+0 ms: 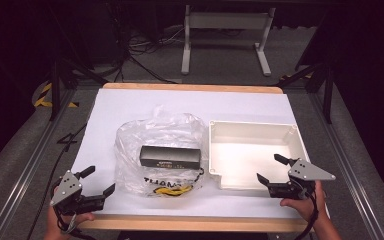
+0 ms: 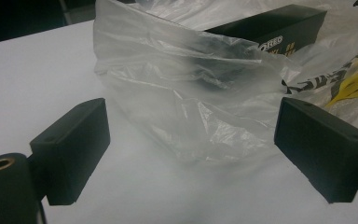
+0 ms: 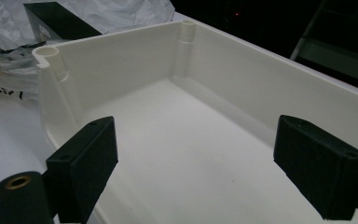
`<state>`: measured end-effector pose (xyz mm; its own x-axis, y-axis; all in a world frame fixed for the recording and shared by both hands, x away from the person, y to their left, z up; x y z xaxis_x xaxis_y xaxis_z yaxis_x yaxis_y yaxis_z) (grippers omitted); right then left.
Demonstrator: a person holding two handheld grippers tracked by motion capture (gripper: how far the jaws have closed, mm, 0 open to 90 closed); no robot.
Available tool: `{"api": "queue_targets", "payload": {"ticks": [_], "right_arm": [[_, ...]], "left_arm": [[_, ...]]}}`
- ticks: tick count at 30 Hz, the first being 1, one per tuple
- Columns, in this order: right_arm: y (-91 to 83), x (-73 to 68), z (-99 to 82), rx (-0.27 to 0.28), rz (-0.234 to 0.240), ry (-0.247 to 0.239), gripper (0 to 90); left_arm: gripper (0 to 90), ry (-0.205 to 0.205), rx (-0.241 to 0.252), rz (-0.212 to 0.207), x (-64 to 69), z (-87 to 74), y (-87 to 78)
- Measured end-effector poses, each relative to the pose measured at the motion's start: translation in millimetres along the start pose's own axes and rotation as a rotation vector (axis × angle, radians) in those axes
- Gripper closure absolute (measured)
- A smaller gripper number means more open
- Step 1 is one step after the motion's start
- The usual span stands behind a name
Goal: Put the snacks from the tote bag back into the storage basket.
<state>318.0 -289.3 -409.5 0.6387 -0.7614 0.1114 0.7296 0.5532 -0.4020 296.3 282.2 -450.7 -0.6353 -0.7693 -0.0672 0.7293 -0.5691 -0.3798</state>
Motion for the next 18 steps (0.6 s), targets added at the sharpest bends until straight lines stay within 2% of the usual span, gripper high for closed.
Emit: {"api": "queue_targets", "payload": {"ticks": [5,7,10,11,17,18], "right_arm": [[8.7,-10.0,12.0,-0.029,0.005,-0.079,15.8],[9.8,-11.0,15.2,-0.020,0.021,-0.075,16.2],[11.8,-10.9,19.7,-0.015,0.017,-0.099,16.9],[14.6,-10.5,26.8,-0.005,0.037,-0.104,17.6],[25.7,-9.6,42.5,-0.024,0.075,-0.125,18.4],[28.3,-8.8,45.4,-0.026,0.099,-0.120,18.4]], "left_arm": [[11.9,0.005,0.001,0.015,-0.8,0.7,-0.3],[11.9,0.006,0.001,0.019,-0.8,0.8,0.1],[11.9,0.013,-0.007,0.026,-0.4,1.2,0.7],[11.8,0.012,-0.006,0.021,0.4,1.2,1.4],[11.6,0.011,-0.011,0.018,0.9,0.5,1.6],[11.7,0.011,-0.013,0.017,0.9,0.3,1.5]]}}
Point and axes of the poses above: each handheld gripper's, and its own axes: y roughly forward along the jaws, z roughly out of its top, x roughly to its right, the point moved 2 cm from there along y, roughly forward along the jaws, and after that the axes turned 3 degrees about y, right-handed, at the moved point
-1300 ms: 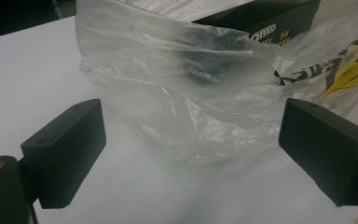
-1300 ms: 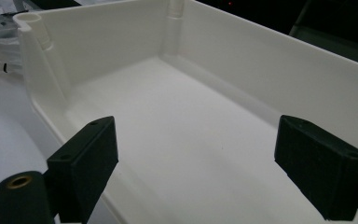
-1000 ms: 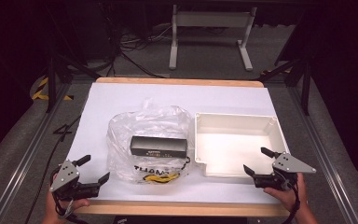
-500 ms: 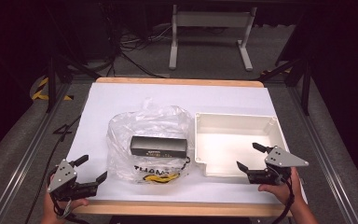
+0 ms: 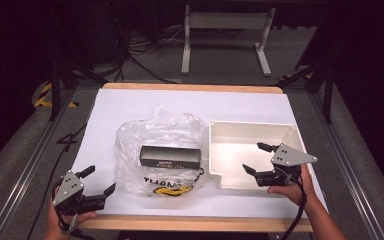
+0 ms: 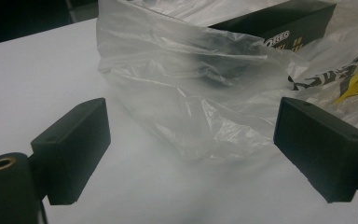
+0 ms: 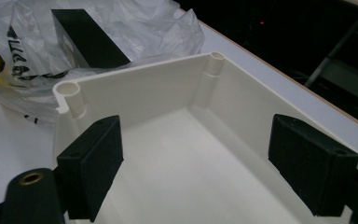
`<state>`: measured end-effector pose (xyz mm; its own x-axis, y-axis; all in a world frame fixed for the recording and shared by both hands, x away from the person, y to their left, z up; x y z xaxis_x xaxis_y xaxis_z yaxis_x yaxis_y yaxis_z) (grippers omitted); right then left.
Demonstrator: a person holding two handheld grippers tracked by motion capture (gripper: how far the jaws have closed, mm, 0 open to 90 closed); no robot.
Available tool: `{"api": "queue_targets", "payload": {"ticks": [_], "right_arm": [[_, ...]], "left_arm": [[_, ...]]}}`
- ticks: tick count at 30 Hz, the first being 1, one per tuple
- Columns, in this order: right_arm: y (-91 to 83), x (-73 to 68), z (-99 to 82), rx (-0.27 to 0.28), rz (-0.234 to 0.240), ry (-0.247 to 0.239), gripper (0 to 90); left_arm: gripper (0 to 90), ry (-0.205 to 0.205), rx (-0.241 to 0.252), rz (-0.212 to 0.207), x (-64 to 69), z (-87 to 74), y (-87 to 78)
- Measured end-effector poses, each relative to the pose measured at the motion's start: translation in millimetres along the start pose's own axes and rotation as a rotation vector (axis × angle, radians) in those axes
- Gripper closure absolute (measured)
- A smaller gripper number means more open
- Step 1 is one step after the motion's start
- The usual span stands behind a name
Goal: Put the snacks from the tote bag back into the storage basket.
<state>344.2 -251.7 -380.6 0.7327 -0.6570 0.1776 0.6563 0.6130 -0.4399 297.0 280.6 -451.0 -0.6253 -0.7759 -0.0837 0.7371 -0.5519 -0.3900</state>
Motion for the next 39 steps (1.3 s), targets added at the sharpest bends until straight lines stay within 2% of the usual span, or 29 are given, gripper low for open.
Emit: {"api": "queue_targets", "payload": {"ticks": [2,8,13,20,24,27,39], "right_arm": [[5.3,1.8,5.6,0.002,0.024,-0.002,18.5],[29.0,3.8,23.9,-0.031,0.080,-0.069,21.3],[49.3,2.4,37.9,-0.060,0.124,-0.100,21.8],[69.3,-0.5,56.9,-0.080,0.179,-0.129,22.5],[79.7,-3.1,65.1,-0.080,0.216,-0.123,22.7],[87.2,-6.4,70.7,-0.085,0.234,-0.122,22.9],[121.3,-25.4,88.2,-0.170,0.296,-0.181,23.3]], "left_arm": [[12.4,0.002,0.003,0.001,-0.2,-0.2,-0.4],[12.4,0.008,0.003,-0.003,1.6,0.3,-0.8],[12.4,0.009,-0.003,-0.008,1.8,0.1,-0.2],[12.5,0.007,-0.002,-0.008,1.7,-0.4,-1.7],[12.5,0.003,0.003,-0.008,2.3,-0.6,-3.3],[12.5,0.008,0.003,-0.008,2.2,-0.3,-4.0],[12.4,0.007,0.007,-0.013,1.5,-0.9,-5.3]]}}
Point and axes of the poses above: each handheld gripper's, and its own axes: y roughly forward along the jaws, z roughly out of its top, x roughly to its right, the point moved 2 cm from there along y, roughly forward along the jaws, and after that the axes turned 3 degrees about y, right-handed, at the moved point
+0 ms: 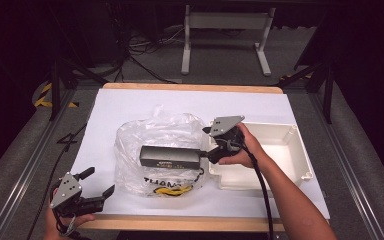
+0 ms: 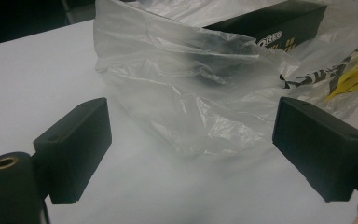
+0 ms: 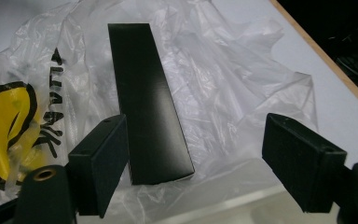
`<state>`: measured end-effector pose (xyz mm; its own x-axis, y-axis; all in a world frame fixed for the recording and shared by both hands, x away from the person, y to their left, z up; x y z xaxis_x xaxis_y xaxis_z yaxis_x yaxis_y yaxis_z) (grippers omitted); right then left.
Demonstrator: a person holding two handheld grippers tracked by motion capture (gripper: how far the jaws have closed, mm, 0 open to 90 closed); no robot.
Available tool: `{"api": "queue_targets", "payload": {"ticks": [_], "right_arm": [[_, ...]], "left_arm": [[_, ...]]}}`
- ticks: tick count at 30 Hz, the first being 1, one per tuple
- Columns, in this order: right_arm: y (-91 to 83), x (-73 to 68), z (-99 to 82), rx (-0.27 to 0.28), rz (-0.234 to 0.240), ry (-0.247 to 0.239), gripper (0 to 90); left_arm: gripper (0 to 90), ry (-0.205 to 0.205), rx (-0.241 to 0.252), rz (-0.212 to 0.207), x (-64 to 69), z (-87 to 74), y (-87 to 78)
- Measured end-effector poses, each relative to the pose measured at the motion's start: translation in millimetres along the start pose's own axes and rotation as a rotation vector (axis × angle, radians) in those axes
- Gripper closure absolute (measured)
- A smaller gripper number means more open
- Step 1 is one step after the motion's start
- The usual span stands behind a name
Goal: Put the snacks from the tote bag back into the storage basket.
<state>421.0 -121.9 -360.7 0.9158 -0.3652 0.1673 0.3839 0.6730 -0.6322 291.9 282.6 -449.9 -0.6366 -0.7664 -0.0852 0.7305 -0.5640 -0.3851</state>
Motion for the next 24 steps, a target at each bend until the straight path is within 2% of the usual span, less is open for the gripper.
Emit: {"api": "queue_targets", "payload": {"ticks": [9,10,11,15,19,21,23,24], "right_arm": [[23.6,-4.7,9.2,-0.064,0.066,-0.027,26.3],[26.5,-5.9,9.4,-0.077,0.075,-0.039,26.7],[33.2,-8.3,9.7,-0.116,0.084,-0.052,26.7],[39.4,-10.0,10.5,-0.138,0.098,-0.062,26.9],[49.9,-12.2,12.5,-0.199,0.116,-0.062,28.9],[53.7,-14.5,13.4,-0.217,0.134,-0.069,29.2],[58.6,-16.6,14.1,-0.259,0.142,-0.086,29.1],[58.6,-16.6,14.1,-0.259,0.142,-0.086,29.1]], "left_arm": [[12.4,-0.001,0.003,-0.009,0.3,-0.8,-0.8],[12.4,-0.002,0.005,-0.010,0.7,-0.8,-0.9],[12.4,-0.001,0.003,-0.008,1.0,-0.8,-1.1],[12.4,-0.002,0.001,-0.009,1.1,-1.1,-1.3],[12.5,0.000,-0.003,-0.009,1.7,-1.3,-1.9],[12.5,0.001,-0.007,-0.011,1.9,-1.5,-2.0],[12.7,0.003,-0.009,-0.013,2.3,-1.8,-2.4],[12.7,0.003,-0.009,-0.013,2.3,-1.8,-2.4]]}}
Point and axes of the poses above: each handheld gripper's, and its own axes: y roughly forward along the jaws, z roughly out of its top, x roughly to its right, the point moved 2 cm from there along y, roughly forward along the jaws, and after that the axes turned 3 degrees about y, right-handed, at the moved point
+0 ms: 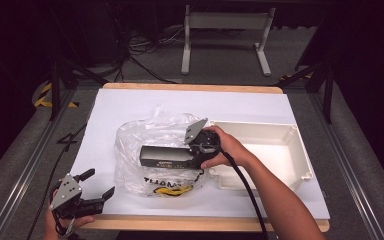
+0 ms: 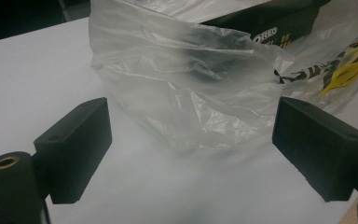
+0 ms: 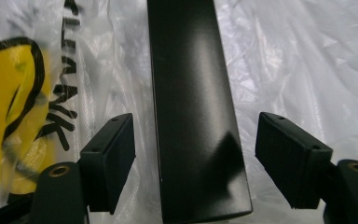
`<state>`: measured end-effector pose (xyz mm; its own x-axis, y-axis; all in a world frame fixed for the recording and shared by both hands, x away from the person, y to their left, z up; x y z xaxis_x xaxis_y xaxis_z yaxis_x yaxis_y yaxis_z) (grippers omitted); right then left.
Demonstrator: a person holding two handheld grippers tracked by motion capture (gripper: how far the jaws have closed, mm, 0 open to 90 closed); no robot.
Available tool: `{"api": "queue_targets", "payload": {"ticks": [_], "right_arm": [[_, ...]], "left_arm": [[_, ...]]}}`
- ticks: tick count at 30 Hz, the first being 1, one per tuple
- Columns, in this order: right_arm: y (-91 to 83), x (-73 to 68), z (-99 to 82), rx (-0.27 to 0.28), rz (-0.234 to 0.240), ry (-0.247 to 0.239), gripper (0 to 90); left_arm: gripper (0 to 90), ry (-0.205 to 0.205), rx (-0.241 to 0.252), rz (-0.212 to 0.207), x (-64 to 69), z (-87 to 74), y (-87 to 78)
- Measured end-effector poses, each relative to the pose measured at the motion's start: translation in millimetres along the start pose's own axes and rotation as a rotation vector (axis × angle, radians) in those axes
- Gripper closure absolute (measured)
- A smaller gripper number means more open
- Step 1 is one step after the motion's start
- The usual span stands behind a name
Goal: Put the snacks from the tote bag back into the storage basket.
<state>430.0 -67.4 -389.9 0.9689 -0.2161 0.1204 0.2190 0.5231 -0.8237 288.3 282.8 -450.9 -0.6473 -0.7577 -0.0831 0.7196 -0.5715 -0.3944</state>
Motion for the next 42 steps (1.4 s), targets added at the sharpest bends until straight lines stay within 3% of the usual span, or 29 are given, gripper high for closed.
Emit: {"api": "queue_targets", "payload": {"ticks": [5,10,18,26,42], "right_arm": [[16.1,-1.6,3.1,-0.101,0.006,-0.020,29.2],[24.1,0.9,2.2,-0.154,0.014,-0.025,36.5],[23.1,4.7,0.8,-0.107,0.043,-0.016,42.7],[20.7,3.0,2.9,-0.089,0.051,-0.063,42.9],[9.2,1.7,10.7,-0.044,0.019,-0.074,43.0]], "left_arm": [[12.8,-0.003,0.001,0.005,-0.4,-1.1,-1.4],[12.8,0.001,-0.003,0.001,-0.4,-1.6,-1.9],[12.9,-0.008,-0.005,0.005,-0.9,-2.4,-1.3],[13.2,-0.006,-0.007,0.007,-1.5,-2.4,-0.9],[13.4,-0.012,-0.003,0.008,-2.7,-2.9,-1.6]]}}
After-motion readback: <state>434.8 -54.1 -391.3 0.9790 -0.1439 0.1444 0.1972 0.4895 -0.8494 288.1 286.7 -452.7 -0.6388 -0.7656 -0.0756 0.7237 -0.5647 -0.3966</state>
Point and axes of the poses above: each handheld gripper's, and its own axes: y roughly forward along the jaws, z roughly out of its top, x roughly to its right, the point moved 2 cm from there along y, roughly forward along the jaws, and after that the axes turned 3 degrees about y, right-handed, at the moved point
